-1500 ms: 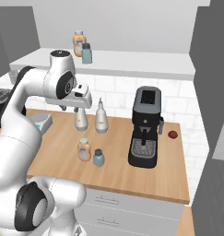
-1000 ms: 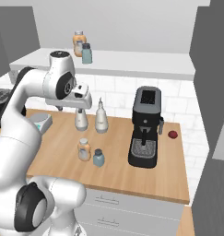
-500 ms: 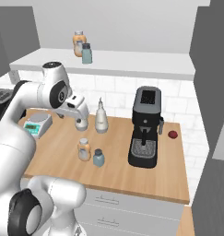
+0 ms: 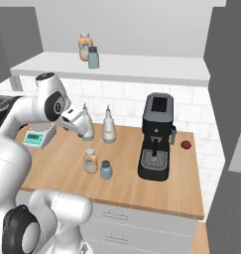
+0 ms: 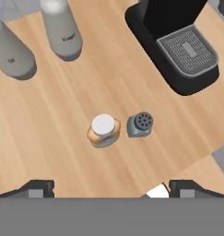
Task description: Put the shaker and condiment bottle from the counter next to their counterparts in the cabinet.
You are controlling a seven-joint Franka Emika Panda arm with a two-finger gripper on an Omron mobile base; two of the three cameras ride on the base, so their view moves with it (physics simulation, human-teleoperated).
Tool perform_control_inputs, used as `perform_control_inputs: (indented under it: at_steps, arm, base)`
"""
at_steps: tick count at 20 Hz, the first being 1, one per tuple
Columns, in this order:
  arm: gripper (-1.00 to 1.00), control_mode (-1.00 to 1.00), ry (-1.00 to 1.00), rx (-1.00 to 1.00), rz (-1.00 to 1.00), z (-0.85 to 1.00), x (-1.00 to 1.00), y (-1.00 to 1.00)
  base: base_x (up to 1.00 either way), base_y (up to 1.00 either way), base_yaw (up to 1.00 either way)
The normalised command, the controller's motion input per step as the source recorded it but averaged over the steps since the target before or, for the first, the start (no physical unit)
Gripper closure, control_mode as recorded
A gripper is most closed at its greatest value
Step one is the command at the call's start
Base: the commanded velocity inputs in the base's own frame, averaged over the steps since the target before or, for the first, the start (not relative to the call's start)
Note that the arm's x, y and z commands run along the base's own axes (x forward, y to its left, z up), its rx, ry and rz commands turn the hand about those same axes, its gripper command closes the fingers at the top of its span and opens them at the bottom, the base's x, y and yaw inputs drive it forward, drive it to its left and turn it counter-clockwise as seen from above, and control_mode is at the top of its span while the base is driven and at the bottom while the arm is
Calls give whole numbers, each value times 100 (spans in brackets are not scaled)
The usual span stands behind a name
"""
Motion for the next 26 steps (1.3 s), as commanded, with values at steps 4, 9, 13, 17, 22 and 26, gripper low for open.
perform_control_inputs:
  at_steps: [4, 9, 13, 17, 22, 26]
  arm:
    - [-100, -100, 0, -12, -38, -21, 12, 1]
    - [-100, -100, 0, -14, -39, -40, 0, 1]
    - [-100, -100, 0, -18, -37, -46, 0, 7]
    - [-100, -100, 0, -15, -7, -28, 7, 0]
    - [-100, -100, -2, -13, -17, -25, 24, 1]
    - [-100, -100, -6, -10, -18, -30, 1, 3]
  base:
    - [0, 0, 0]
    - [0, 0, 0]
    - [0, 0, 0]
    - [0, 0, 0]
    - [0, 0, 0]
    - [0, 0, 0]
